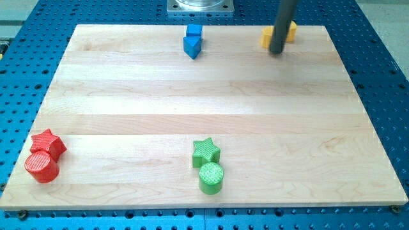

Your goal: Move the blue blocks towards the hexagon

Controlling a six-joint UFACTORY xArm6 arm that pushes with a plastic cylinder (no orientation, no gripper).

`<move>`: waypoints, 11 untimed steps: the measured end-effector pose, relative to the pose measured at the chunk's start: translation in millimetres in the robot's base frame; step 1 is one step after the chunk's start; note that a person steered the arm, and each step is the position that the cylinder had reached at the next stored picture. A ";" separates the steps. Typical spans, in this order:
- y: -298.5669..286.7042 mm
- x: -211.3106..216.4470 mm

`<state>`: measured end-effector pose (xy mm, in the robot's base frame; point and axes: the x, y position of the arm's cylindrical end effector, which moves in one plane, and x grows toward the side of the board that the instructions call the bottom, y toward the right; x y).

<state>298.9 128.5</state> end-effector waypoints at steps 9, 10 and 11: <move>-166.1 -87.1; -76.7 -63.5; -126.9 -73.8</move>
